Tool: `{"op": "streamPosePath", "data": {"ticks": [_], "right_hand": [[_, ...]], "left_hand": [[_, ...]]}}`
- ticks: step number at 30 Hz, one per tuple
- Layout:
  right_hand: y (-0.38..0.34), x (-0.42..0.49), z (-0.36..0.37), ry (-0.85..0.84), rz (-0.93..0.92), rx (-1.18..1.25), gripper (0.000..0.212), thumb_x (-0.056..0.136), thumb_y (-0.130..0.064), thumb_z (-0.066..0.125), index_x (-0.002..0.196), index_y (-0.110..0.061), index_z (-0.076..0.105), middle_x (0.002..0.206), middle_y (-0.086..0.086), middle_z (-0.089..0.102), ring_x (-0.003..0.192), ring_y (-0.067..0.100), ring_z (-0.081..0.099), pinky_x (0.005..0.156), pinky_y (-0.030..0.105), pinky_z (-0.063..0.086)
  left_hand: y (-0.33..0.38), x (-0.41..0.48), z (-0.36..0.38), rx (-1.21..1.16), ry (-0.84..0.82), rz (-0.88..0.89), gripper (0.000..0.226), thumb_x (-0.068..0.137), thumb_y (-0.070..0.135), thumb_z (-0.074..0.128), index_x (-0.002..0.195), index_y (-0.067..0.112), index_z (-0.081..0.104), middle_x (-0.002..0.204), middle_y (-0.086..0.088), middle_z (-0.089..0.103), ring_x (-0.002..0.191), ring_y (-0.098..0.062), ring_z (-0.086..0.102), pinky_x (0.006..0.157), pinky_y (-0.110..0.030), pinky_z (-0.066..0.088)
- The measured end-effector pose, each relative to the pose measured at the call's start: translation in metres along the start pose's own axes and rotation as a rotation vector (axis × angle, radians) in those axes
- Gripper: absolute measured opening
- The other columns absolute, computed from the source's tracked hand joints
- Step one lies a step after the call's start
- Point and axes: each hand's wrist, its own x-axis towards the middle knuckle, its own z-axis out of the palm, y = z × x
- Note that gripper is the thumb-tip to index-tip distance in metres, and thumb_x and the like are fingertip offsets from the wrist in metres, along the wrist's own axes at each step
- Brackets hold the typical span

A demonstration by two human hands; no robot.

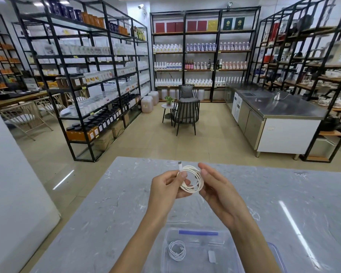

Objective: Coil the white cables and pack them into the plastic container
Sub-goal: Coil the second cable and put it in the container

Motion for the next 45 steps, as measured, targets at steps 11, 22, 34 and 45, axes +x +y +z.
{"op": "streamPosePath", "data": {"ticks": [11,22,34,45], "right_hand": [[0.017,-0.02,-0.009,0.438,-0.516,0.021,0.028,0.096,-0.019,0.058,0.122,-0.029,0.059,0.1,0.007,0.076,0.085,0.01,0.067,0.07,0.022,0.053],[0.03,-0.03,-0.028,0.45,-0.48,-0.318,0.029,0.099,-0.029,0.05,0.125,-0.035,0.064,0.088,-0.001,0.071,0.075,0.005,0.066,0.063,0.02,0.055],[0.032,-0.029,-0.038,0.463,-0.901,-0.973,0.026,0.088,-0.008,0.067,0.106,-0.025,0.073,0.088,-0.012,0.06,0.081,0.009,0.059,0.065,0.022,0.048],[0.024,-0.019,-0.032,0.34,-0.584,-0.786,0.047,0.085,-0.015,0.07,0.11,-0.048,0.048,0.077,-0.007,0.056,0.072,0.008,0.06,0.065,0.022,0.053]], "left_hand": [[0.001,0.0,0.034,-0.073,0.027,0.026,0.012,0.09,0.017,0.07,0.082,0.012,0.078,0.072,-0.008,0.074,0.069,-0.024,0.075,0.065,-0.029,0.06],[-0.013,-0.004,0.052,0.007,-0.084,-0.036,0.026,0.098,0.019,0.058,0.085,0.002,0.073,0.078,-0.009,0.07,0.074,-0.02,0.075,0.075,-0.032,0.062],[-0.019,-0.01,0.039,-0.024,-0.044,-0.037,0.019,0.094,0.014,0.063,0.083,0.007,0.077,0.081,-0.016,0.073,0.078,-0.028,0.075,0.072,-0.035,0.062],[-0.022,-0.012,0.036,0.174,0.0,0.132,0.015,0.092,0.002,0.062,0.089,0.012,0.073,0.077,-0.011,0.073,0.073,-0.023,0.074,0.062,-0.028,0.061]]}}
